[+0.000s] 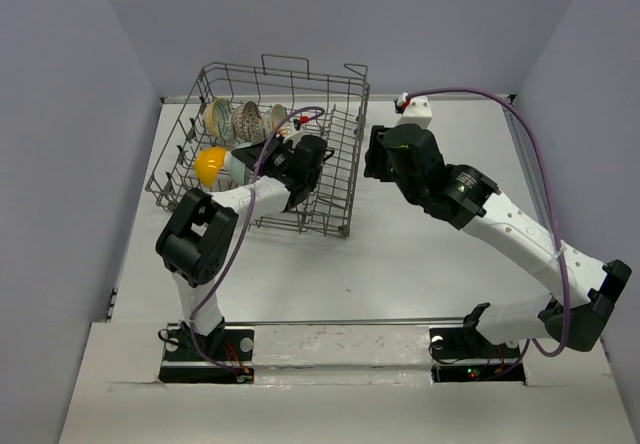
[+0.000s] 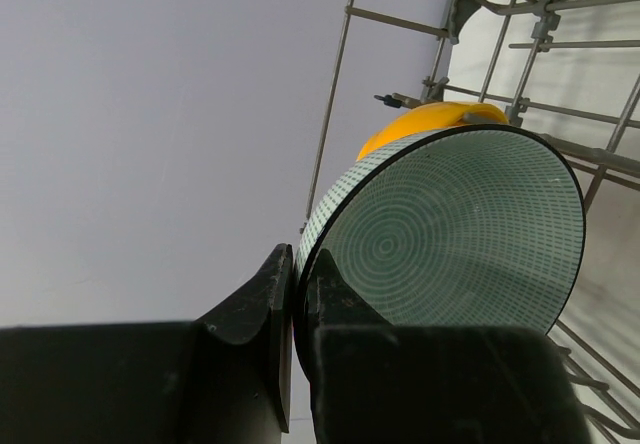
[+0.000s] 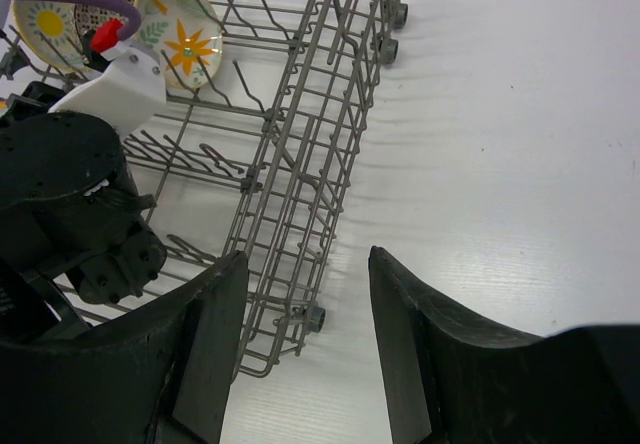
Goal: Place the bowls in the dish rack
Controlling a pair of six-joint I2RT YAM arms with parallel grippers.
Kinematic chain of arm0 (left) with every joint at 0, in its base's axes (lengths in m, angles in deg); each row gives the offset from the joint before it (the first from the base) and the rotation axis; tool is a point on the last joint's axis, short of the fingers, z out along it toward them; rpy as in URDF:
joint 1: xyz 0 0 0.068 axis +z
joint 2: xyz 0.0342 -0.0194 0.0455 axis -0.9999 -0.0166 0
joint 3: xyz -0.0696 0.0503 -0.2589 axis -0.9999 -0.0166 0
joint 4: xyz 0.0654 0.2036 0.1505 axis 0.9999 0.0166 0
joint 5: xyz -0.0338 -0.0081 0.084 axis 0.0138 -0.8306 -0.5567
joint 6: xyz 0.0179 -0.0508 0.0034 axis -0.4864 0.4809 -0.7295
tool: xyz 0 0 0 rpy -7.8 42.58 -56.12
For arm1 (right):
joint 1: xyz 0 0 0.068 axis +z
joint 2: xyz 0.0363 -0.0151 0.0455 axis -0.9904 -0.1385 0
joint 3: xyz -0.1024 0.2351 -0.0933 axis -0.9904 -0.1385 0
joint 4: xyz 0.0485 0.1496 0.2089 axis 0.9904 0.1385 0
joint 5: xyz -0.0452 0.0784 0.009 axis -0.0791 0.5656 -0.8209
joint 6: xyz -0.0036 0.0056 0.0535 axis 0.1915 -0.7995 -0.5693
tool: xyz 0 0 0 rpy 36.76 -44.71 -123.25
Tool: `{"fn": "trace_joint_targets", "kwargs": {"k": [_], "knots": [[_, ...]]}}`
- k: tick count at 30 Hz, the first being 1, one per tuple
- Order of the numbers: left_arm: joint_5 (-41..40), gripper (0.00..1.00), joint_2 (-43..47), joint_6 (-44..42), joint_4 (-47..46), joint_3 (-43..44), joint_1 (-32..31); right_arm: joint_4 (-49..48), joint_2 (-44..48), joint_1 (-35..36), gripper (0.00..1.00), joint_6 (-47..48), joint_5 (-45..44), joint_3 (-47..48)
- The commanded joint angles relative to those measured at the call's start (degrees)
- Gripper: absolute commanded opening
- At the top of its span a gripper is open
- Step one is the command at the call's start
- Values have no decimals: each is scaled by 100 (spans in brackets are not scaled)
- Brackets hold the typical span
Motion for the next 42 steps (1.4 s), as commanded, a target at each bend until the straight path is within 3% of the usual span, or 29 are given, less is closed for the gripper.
{"fn": "trace_joint_targets", "kwargs": {"k": [1,17,22,25,36,42], "knots": [[-528,0,-141,-69,-33,196,-46,-321,225,27,57,-59,-202,-16],[-633,1,-537,133,161,223,-82,-330,295,27,58,-24,-246,-60],[-660,23,-599,299,345,311,-90,-321,304,27,58,-7,-272,-51],[-660,27,-616,335,398,328,-90,-330,304,27,58,2,-272,-51],[-643,57,-660,423,503,372,-99,-321,278,27,58,29,-255,-16],[-625,61,-669,467,565,381,-99,-321,269,27,58,29,-255,-7]]}}
